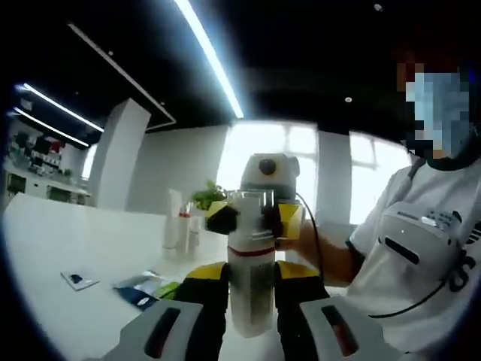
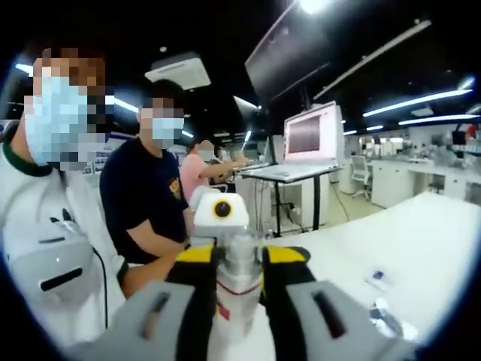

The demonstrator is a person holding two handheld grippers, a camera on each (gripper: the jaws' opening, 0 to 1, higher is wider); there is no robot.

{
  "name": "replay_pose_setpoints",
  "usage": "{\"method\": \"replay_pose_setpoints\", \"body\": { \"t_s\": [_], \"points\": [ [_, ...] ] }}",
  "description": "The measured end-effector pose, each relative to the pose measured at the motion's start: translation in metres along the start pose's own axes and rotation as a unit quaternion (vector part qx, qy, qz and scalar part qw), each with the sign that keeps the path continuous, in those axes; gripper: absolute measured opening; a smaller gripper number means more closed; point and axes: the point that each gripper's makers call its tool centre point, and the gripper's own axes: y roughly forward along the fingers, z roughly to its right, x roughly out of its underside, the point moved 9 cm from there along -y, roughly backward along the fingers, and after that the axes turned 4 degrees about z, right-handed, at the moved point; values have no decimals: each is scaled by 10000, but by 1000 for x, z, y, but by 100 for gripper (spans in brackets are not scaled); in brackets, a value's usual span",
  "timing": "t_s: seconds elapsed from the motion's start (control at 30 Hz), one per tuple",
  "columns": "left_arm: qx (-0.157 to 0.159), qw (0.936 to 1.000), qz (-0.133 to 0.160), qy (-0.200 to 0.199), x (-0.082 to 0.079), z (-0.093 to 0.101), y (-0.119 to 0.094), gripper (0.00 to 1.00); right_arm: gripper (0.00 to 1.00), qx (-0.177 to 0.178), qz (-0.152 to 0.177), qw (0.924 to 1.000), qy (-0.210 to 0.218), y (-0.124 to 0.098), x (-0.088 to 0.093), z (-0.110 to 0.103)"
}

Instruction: Arrange the skincare products in the storage area until every visible bottle or jar stands upright without overlapping.

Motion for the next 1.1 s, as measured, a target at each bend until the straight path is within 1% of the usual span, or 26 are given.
{"method": "replay_pose_setpoints", "body": {
  "t_s": [0.03, 0.1, 0.2, 0.27, 0.3, 0.33, 0.4, 0.5, 0.57, 0.63, 0.77, 0.83, 0.9, 0.97, 1.07, 1.1],
  "points": [
    [-52, 10000, 20, 82, -1, 0, 0, 23, 23, 38, 24, 10000, -3, -1, 0, 0],
    [-200, 9991, 3, 372, -3, -1, 1, 23, 23, 160, 95, 9998, -10, -3, 0, 0],
    [-453, 9965, -4, 704, -6, -3, 1, 23, 23, 477, 174, 9987, -38, -6, -1, 3],
    [-508, 9955, 52, 803, -8, -1, 2, 23, 23, 600, 301, 9977, 15, -8, -2, 4],
    [-558, 9940, 104, 933, -9, -2, 3, 23, 23, 666, 353, 9972, 16, -9, -3, 5],
    [-581, 9935, 112, 971, -9, -2, 3, 23, 22, 711, 366, 9968, 11, -9, -3, 5],
    [-614, 9931, 32, 997, -9, -2, 5, 23, 22, 756, 344, 9965, 42, -9, -3, 6],
    [-776, 9879, -195, 1330, -6, -5, 6, 23, 22, 956, 315, 9949, 58, -10, 0, 8],
    [-897, 9835, -344, 1533, -5, -7, 7, 23, 22, 1177, 314, 9925, 108, -11, 2, 10],
    [-951, 9820, -391, 1583, -5, -8, 8, 23, 23, 1267, 315, 9913, 141, -11, 3, 11],
    [-1159, 9748, -582, 1815, -5, -11, 11, 24, 23, 1515, 218, 9882, 63, -10, 4, 12],
    [-1234, 9729, -632, 1852, -6, -11, 12, 24, 23, 1632, 169, 9864, -9, -10, 4, 14],
    [-1302, 9711, -631, 1896, -7, -12, 12, 25, 23, 1750, 132, 9844, -111, -10, 4, 14],
    [-1335, 9707, -608, 1903, -8, -11, 13, 26, 23, 1863, 113, 9822, -212, -9, 4, 13],
    [-1442, 9680, -604, 1963, -9, -12, 15, 27, 23, 2139, 130, 9759, -399, -8, 6, 13],
    [-1471, 9678, -606, 1952, -10, -13, 15, 27, 23, 2161, 131, 9754, -409, -8, 6, 13]
  ]
}}
